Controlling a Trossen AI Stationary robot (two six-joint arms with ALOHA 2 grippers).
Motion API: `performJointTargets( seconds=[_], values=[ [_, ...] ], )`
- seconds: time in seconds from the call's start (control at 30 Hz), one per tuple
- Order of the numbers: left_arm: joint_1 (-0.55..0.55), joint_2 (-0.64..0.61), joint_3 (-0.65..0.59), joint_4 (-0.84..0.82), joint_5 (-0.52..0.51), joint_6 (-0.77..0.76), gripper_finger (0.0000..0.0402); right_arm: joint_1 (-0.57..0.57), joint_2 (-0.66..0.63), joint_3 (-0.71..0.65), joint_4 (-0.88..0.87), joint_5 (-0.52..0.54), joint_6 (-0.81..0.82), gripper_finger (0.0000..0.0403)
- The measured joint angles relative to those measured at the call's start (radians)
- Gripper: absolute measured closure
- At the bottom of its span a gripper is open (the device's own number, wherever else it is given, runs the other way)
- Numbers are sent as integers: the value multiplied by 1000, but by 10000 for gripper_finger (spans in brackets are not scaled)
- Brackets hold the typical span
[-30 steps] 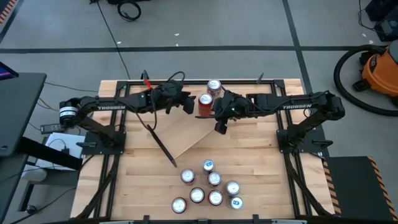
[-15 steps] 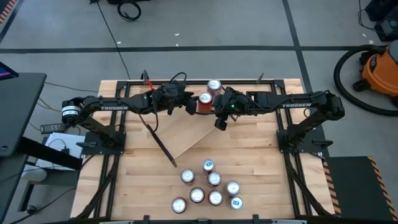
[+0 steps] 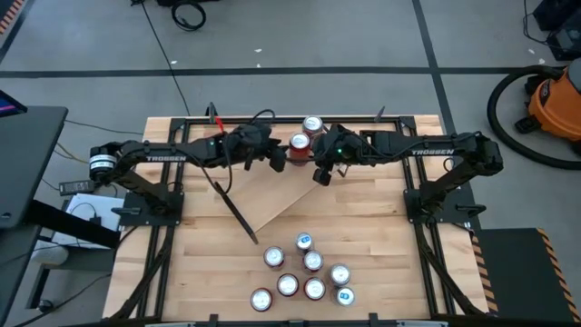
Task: Place canned beverage on shelf
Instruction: Put the top red and black soda can on the shelf
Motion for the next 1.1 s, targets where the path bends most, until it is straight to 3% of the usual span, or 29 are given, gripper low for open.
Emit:
performJointTargets(
  seconds=[0.33, 1.1],
  values=[
    [34, -4, 0, -16, -11, 18, 208, 24, 0, 0, -90, 14, 55, 281],
    [57, -57, 0, -4, -60, 124, 208, -30, 0, -62, 175, -12, 16, 282]
  ],
)
